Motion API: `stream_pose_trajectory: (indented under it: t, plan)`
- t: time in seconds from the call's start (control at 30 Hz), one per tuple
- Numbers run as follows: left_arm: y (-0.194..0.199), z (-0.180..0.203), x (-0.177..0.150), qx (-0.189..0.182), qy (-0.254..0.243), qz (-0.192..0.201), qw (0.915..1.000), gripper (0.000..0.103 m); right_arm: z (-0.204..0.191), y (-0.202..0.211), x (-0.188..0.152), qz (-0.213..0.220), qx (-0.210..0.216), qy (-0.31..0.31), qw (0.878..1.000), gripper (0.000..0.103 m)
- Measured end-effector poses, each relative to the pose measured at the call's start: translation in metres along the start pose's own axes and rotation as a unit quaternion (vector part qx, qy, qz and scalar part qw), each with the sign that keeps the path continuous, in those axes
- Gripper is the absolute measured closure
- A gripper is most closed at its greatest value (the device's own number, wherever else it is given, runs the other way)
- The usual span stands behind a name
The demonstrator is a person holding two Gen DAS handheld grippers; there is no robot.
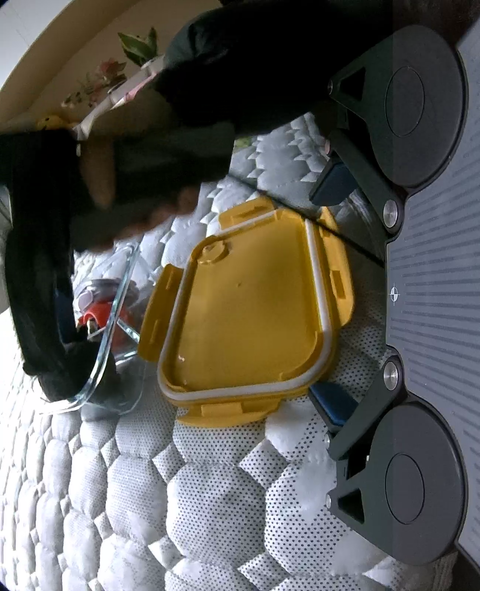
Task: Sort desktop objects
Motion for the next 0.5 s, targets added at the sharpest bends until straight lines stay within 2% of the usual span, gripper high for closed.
stream_pose_trajectory:
  t: [0.07,0.13,0.23,0.3,0.37,0.47,0.5]
  plan:
    - [0.001,-0.001,-0.001,0.001,0.003,0.001,1.0000,0.000,-0.011,-0.007,-0.002,0.007,-0.037,0.047,0.998,0.047]
    - [0.001,-0.004,-0.001,0.001,0.006,0.003,1.0000,0.000,-0.012,-0.004,-0.001,0.007,-0.038,0.042,0.998,0.051]
    - [0.001,-0.007,-0.001,-0.003,0.012,0.003,0.9999,0.000,0.007,0.015,0.011,0.002,0.014,-0.021,1.000,0.055]
    - [-0.001,-0.007,0.000,-0.005,0.012,0.002,0.9999,0.000,0.024,0.030,0.019,0.003,0.057,-0.067,0.996,0.058]
    - [-0.003,-0.007,0.001,-0.007,0.010,0.001,0.9999,0.000,0.041,0.044,0.027,0.004,0.100,-0.113,0.989,0.059]
    - [-0.003,-0.006,0.001,-0.008,0.009,0.000,0.9999,0.000,0.063,0.052,0.031,0.007,0.163,-0.181,0.970,0.060]
    - [-0.003,-0.006,0.001,-0.009,0.010,0.000,0.9999,0.000,0.068,0.050,0.029,0.010,0.173,-0.198,0.965,0.061]
Point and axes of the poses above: each gripper's, at about its wrist camera, not at the fingertips, and y roughly against the way its jaws point, z to its right, x to its top, the point moved 2 cm from there along -y, roughly the way its jaws point, and after that the axes turned 4 degrees about -z, right-handed, at the moved point
